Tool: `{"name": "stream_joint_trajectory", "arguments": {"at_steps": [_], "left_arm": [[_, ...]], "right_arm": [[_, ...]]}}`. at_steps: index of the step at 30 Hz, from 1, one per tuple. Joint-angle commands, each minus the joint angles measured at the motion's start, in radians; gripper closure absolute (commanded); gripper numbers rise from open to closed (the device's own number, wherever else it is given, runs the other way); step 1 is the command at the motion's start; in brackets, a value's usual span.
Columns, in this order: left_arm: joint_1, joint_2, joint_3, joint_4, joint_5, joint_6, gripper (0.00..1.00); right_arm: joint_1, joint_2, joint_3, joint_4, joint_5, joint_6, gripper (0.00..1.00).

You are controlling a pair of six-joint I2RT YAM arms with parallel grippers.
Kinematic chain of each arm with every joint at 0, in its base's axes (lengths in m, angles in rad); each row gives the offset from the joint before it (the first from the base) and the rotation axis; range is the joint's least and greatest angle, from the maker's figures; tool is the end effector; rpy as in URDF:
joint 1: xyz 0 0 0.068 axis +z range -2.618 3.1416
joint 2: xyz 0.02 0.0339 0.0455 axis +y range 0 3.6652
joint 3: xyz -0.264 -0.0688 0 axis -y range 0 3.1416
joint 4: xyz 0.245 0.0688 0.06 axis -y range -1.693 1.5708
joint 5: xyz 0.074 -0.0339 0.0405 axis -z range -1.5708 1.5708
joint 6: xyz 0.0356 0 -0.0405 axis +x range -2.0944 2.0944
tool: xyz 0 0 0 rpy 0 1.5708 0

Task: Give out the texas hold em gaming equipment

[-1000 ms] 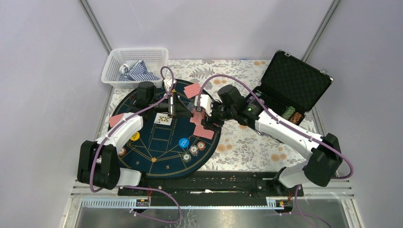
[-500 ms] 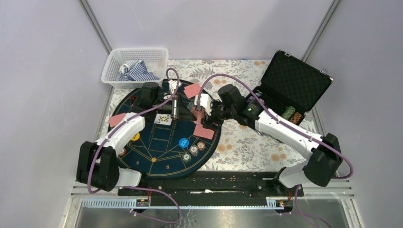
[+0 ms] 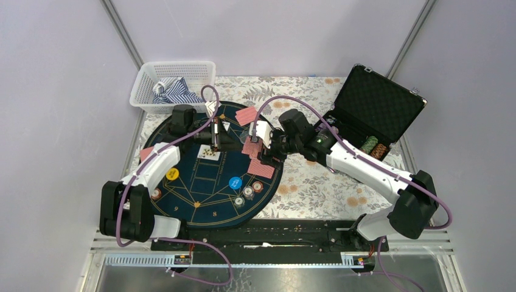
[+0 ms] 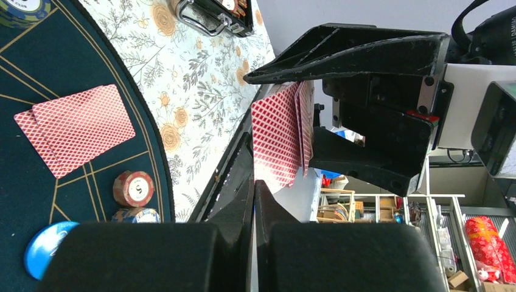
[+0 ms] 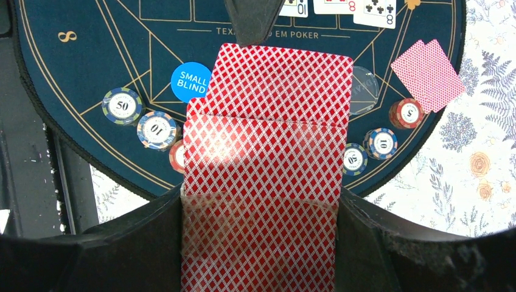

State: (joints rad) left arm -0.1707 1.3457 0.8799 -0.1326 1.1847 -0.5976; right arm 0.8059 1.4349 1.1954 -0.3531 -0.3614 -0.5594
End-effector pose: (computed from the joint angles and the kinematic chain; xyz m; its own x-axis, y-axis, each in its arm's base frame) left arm 0.2695 -0.0799 0.2652 -0.9193 -0.0565 -0.3894 0.3641 0.2531 -0.8963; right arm 0.2163 0.2435 0.3153 0.1381 -0.5730 -0.8079 -0.9494 0.1558 -0.2728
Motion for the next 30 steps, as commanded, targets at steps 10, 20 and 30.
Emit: {"name": "stream_joint_trajectory", "arguments": {"at_steps": [10, 20, 30], "left_arm": [[0.024, -0.037, 0.013, 0.051, 0.071, -0.002, 0.40], [0.032, 0.019, 0.049, 0.032, 0.051, -0.004, 0.40], [0.096, 0.009, 0.051, 0.021, -0.007, -0.002, 0.39]], "right_arm": [[0.012, -0.033, 0.006, 0.060, -0.024, 0.002, 0.88], [0.021, -0.028, 0.012, 0.048, -0.041, -0.003, 0.88], [0.020, -0.038, 0.009, 0.050, -0.030, -0.002, 0.88]]}}
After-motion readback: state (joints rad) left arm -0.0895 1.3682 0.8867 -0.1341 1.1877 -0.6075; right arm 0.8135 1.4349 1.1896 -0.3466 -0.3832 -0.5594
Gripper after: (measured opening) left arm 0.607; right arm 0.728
